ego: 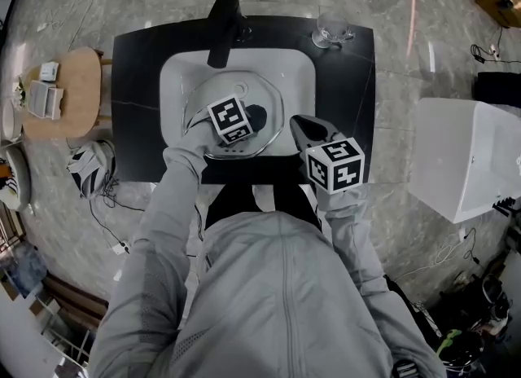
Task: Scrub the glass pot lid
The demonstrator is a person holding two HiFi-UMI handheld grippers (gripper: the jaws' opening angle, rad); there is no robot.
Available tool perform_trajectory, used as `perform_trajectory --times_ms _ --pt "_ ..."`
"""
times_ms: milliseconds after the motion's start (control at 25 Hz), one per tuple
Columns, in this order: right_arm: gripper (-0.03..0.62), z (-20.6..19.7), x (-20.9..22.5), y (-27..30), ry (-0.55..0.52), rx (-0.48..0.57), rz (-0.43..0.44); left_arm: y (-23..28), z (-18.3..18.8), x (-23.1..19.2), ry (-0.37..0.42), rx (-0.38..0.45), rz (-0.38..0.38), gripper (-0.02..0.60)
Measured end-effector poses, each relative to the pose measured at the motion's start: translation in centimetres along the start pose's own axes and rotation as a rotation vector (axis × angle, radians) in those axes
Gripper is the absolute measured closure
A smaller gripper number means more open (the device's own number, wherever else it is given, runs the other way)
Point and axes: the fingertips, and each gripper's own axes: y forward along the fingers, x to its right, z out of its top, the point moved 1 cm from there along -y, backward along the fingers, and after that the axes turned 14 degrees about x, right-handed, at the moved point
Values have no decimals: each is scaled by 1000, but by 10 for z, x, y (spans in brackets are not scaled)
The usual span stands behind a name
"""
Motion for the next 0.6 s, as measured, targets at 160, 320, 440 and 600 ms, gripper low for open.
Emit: perform_trajectory --times_ms 160,320,440,600 --pt "563 -2 0 -4 5 4 -8 9 10 -1 -38 41 -11 469" --pt "563 -4 -3 -6 6 6 -10 14 27 6 -64 113 -40 469" --pt "563 -4 -5 -6 5 6 -10 19 35 12 -82 149 -74 469" --pt "563 -3 -6 -8 1 6 -9 20 34 14 -133 164 -98 469"
